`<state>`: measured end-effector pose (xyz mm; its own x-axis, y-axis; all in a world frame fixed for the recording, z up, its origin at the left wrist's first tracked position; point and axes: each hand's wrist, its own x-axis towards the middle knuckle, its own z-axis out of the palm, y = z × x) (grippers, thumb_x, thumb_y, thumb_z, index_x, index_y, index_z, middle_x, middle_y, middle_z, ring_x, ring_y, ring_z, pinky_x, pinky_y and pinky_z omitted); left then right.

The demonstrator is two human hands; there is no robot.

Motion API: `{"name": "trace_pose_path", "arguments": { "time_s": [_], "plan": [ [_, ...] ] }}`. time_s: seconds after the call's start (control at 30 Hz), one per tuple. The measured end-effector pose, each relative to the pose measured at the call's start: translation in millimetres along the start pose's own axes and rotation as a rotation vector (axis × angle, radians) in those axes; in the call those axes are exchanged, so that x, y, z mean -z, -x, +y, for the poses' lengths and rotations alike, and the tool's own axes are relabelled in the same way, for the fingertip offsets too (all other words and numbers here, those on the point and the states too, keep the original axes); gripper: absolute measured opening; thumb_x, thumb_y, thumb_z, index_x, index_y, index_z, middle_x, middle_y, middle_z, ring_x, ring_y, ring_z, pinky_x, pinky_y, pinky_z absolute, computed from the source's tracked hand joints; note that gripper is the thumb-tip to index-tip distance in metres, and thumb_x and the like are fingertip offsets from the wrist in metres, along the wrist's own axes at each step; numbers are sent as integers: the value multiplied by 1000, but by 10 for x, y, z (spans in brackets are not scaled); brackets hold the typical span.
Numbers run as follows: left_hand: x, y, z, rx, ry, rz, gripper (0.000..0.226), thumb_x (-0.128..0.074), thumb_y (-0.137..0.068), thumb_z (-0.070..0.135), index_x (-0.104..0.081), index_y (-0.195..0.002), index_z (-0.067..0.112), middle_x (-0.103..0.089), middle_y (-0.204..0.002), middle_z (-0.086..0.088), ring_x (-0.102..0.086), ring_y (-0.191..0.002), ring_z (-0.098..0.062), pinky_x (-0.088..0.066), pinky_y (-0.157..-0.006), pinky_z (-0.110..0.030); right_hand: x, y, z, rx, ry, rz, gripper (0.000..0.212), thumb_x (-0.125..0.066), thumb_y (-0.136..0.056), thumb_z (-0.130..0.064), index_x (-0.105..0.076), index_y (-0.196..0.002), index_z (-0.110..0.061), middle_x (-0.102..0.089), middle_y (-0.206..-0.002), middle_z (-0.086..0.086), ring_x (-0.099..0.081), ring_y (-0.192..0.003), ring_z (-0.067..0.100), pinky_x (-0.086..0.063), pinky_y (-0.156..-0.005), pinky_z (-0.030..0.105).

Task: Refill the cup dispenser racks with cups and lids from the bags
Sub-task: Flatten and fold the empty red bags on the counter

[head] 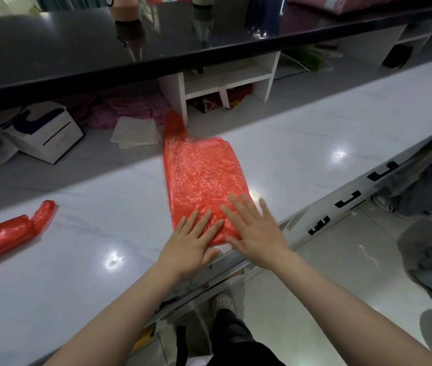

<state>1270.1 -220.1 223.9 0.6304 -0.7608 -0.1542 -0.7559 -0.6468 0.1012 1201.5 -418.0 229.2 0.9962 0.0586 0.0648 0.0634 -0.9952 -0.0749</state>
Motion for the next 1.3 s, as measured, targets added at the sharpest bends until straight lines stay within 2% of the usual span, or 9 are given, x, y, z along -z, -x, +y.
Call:
{"name": "trace_pose_path", "arguments": {
  "time_s": [0.13, 0.27, 0.4, 0.47, 0.73, 0.83, 1.0, 1.17, 1.3],
  "plan": [
    [-7, 8, -16, -9, 32, 7, 66, -20, -95, 63, 24, -139, 39, 26, -152, 7, 19, -145, -22, 15, -114, -38, -118, 31, 85, 57, 0, -248, 82, -11, -80, -80, 29, -141, -41, 25, -154, -7, 28, -141, 16, 5, -119, 48],
    [-24, 29, -37, -15, 61, 24, 72, -21, -95, 63, 22, -144, 33, 25, -153, 6, 16, -146, -20, 16, -113, -34, -158, 51, 191, 91, 19, -237, 102, -55, -85, -56, 27, -143, -42, 22, -157, -3, 21, -144, 18, 12, -116, 39],
    [-40, 130, -110, 16, 222, 87, 82, -36, -90, 66, -1, -153, 26, 11, -158, 6, 6, -147, -13, 14, -113, -23, -101, 195, 299, 79, -150, 56, 79, -75, -76, -8, -42, -144, -30, -40, -148, 15, -42, -132, 39, -36, -107, 54],
    [-37, 190, -137, 29, 306, 147, 82, -47, -87, 65, -16, -152, 26, -6, -160, 7, -5, -147, -11, 4, -115, -23, -71, 254, 396, 63, -257, 124, 66, -75, -71, -3, -59, -132, -24, -53, -133, 17, -51, -119, 40, -47, -94, 53],
    [6, 275, -151, 140, 540, 316, 36, -63, -86, 22, -58, -121, 28, -58, -123, 13, -54, -107, -5, -47, -92, -23, 64, 240, 415, -383, -753, 210, 37, -67, -79, -7, -59, -99, -37, -66, -99, -8, -62, -90, 7, -49, -80, 27],
    [23, 265, -136, 285, 702, 406, 22, -55, -94, 25, -64, -112, 33, -66, -104, 18, -60, -92, -4, -50, -80, -25, 100, 137, 386, -511, -780, 222, 10, -70, -82, -26, -65, -89, -29, -66, -83, -6, -60, -77, 7, -46, -65, 25],
    [21, 210, -88, 463, 823, 501, 40, -58, -93, 29, -43, -129, 36, -65, -89, 21, -62, -80, -2, -46, -68, -18, 100, -19, 357, -498, -583, 195, 22, -65, -87, -38, -63, -76, -19, -56, -69, -4, -53, -70, 18, -35, -55, 26],
    [31, 101, -79, 464, 805, 507, 65, -52, -95, 25, -16, -142, 49, -61, -85, 15, -61, -74, -5, -52, -63, -28, 54, -74, 349, -623, -619, 154, 41, -69, -84, -38, -50, -119, -26, -57, -74, -4, -54, -75, 11, -42, -61, 29],
    [11, 92, -62, 315, 366, 505, 57, -49, -95, 18, -31, -147, 32, -55, -92, -9, -53, -80, -27, -49, -68, -40, 57, -71, 297, -476, -348, 162, 50, -67, -87, -32, -47, -132, -25, -60, -107, 1, -54, -101, 22, -48, -83, 39]
  ]
}}
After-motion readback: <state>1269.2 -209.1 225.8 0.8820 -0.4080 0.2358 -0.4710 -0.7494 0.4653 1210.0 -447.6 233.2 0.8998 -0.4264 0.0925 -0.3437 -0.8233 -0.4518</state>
